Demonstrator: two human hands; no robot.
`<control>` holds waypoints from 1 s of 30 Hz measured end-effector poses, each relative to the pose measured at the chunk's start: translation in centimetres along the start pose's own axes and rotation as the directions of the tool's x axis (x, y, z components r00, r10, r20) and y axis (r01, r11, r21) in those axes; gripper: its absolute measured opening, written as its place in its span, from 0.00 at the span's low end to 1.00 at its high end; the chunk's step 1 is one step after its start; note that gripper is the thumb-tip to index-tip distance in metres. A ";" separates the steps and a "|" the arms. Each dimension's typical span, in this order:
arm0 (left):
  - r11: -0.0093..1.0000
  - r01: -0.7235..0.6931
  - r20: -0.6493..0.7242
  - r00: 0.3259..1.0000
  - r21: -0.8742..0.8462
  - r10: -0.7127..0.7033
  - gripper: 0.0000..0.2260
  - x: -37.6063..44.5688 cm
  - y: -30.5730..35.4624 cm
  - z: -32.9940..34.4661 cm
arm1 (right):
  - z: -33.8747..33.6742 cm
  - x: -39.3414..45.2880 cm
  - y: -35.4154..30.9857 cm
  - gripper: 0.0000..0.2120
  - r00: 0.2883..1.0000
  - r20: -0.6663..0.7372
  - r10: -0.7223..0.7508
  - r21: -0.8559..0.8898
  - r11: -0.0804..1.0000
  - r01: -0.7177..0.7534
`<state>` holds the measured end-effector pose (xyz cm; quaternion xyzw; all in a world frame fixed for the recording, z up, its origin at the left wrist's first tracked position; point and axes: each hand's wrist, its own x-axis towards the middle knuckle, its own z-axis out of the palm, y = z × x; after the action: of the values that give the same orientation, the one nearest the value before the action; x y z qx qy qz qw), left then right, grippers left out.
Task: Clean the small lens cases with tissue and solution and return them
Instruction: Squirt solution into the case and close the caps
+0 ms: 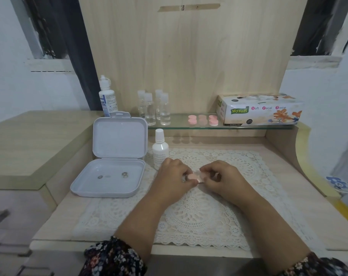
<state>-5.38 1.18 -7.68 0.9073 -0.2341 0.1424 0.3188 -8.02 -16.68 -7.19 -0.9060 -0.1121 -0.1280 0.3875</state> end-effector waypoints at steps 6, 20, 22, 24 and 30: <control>1.000 -0.003 0.003 1.000 0.004 0.003 0.09 0.0 0.0 0.0 | -0.1 -0.1 -0.2 0.13 0.998 0.041 -0.038 -0.029 0.999 0.039; 1.000 -0.013 0.011 1.000 0.004 0.013 0.08 0.1 0.1 -0.1 | -0.1 -0.3 0.0 0.28 0.996 0.085 0.017 0.046 0.999 -0.021; 1.000 -0.012 0.010 1.000 0.000 0.012 0.09 0.0 0.1 -0.1 | 0.1 -0.1 0.0 0.26 0.994 0.092 0.057 0.041 0.997 -0.061; 1.000 -0.016 0.009 1.000 0.000 0.016 0.10 0.0 0.0 0.0 | 0.0 0.2 0.2 0.26 0.996 0.051 0.076 -0.058 0.996 -0.073; 1.000 -0.019 0.009 1.000 0.020 0.018 0.10 0.1 0.0 0.0 | 0.0 0.1 0.7 0.31 0.999 0.041 0.013 -0.076 0.997 -0.009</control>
<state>-5.29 1.14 -7.61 0.9089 -0.2425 0.1437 0.3072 -7.75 -17.12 -7.62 -0.9231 -0.1102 -0.1113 0.3513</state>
